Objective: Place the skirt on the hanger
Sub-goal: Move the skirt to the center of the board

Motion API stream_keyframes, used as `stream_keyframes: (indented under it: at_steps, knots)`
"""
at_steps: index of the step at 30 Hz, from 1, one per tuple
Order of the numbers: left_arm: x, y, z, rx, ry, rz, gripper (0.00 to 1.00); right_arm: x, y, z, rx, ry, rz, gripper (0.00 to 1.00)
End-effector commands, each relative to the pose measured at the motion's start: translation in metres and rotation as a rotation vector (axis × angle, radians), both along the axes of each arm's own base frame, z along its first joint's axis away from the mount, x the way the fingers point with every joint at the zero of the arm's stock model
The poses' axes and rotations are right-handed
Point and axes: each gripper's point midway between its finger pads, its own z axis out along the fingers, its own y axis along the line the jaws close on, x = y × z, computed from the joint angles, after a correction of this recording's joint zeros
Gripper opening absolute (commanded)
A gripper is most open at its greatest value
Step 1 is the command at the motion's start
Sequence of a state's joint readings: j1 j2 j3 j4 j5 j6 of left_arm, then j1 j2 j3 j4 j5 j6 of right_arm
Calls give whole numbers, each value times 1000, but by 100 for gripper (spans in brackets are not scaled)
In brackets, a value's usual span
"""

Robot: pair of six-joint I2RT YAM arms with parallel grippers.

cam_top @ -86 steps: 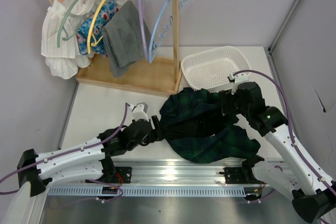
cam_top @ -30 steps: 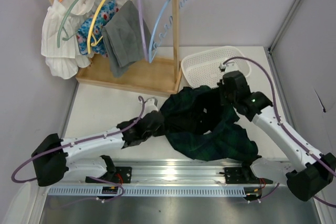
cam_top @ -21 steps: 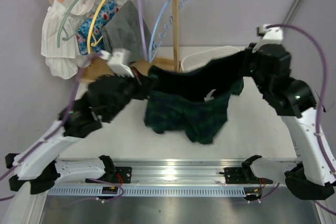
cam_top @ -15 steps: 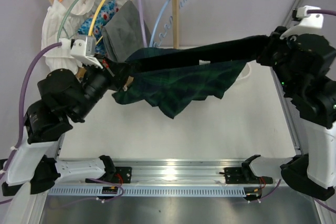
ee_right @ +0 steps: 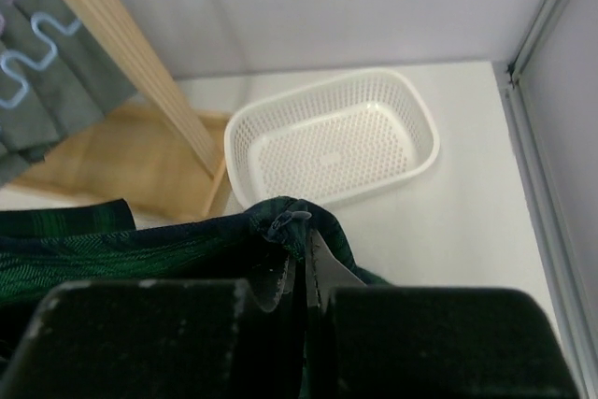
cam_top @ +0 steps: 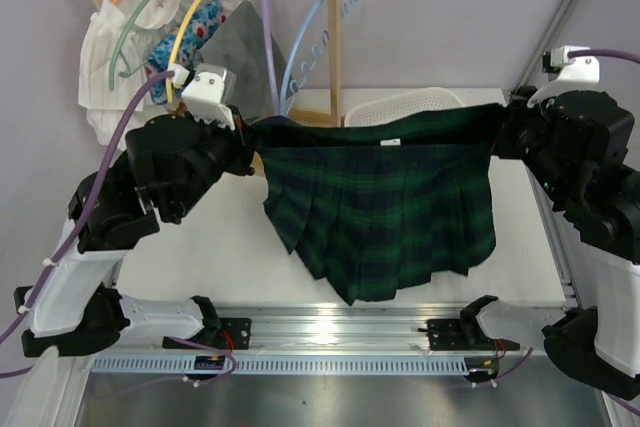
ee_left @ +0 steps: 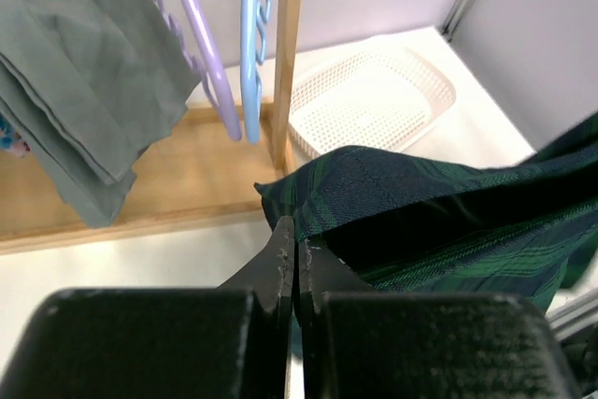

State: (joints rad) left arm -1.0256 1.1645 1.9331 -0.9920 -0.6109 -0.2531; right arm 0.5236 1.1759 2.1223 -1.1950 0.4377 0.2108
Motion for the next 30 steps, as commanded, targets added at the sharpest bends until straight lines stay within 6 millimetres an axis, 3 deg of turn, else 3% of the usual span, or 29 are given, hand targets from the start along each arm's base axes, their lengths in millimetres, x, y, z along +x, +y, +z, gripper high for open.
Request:
stream_keyframes:
  at_steps: [1,7,13,18,22,26,30]
  knots:
    - [3,39,-9,103,-14,124,0,-18,-29,6,-9,-66,-77,0]
    - [9,39,-8,140,-23,139,0,-23,-28,-8,-22,-39,-61,0]
    - [20,32,-14,174,-10,135,0,-8,-24,-27,-57,8,-79,0]
    - [26,26,-21,185,3,118,0,-1,-19,-30,-45,-13,-72,0]
    - [29,13,-18,173,0,66,0,9,-3,-31,-36,-35,-10,0]
    - [31,-16,-19,173,-1,-48,0,15,31,-37,-21,-47,159,0]
    - [39,-30,-27,197,18,-69,0,27,30,-46,-25,-36,123,0]
